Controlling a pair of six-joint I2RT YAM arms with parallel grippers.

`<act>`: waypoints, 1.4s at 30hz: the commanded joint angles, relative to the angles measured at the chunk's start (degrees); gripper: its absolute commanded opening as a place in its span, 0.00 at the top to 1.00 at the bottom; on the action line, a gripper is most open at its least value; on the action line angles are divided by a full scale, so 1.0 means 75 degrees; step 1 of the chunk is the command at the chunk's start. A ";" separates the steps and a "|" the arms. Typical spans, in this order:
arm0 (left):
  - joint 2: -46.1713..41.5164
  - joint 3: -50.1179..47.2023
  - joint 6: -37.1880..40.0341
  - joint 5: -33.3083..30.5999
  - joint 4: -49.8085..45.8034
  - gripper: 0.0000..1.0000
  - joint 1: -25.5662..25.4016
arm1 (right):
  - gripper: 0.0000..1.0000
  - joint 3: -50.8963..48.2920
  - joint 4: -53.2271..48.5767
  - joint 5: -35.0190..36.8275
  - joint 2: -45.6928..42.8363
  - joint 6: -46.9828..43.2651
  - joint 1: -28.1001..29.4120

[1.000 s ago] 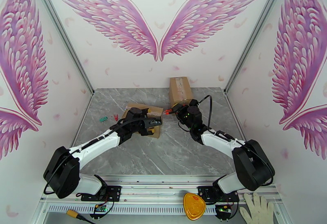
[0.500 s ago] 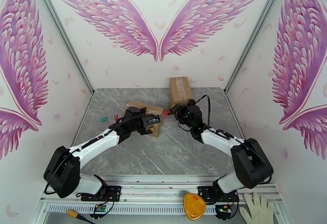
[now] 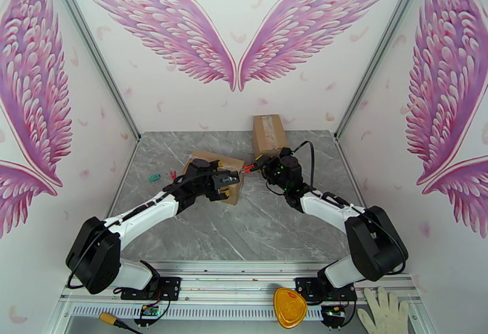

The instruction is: Unpack the express box

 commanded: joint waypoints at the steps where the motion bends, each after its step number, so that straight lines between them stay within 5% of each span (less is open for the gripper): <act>1: 0.0155 0.0352 -0.0081 -0.0366 0.0596 0.01 0.0063 | 1.00 0.0132 -0.0501 -0.0890 0.0012 -0.0187 0.0121; 42: 0.0284 0.0511 -0.0222 -0.0672 0.0586 0.01 0.0074 | 1.00 -0.0183 -0.0841 -0.1259 -0.0245 -0.0114 0.0133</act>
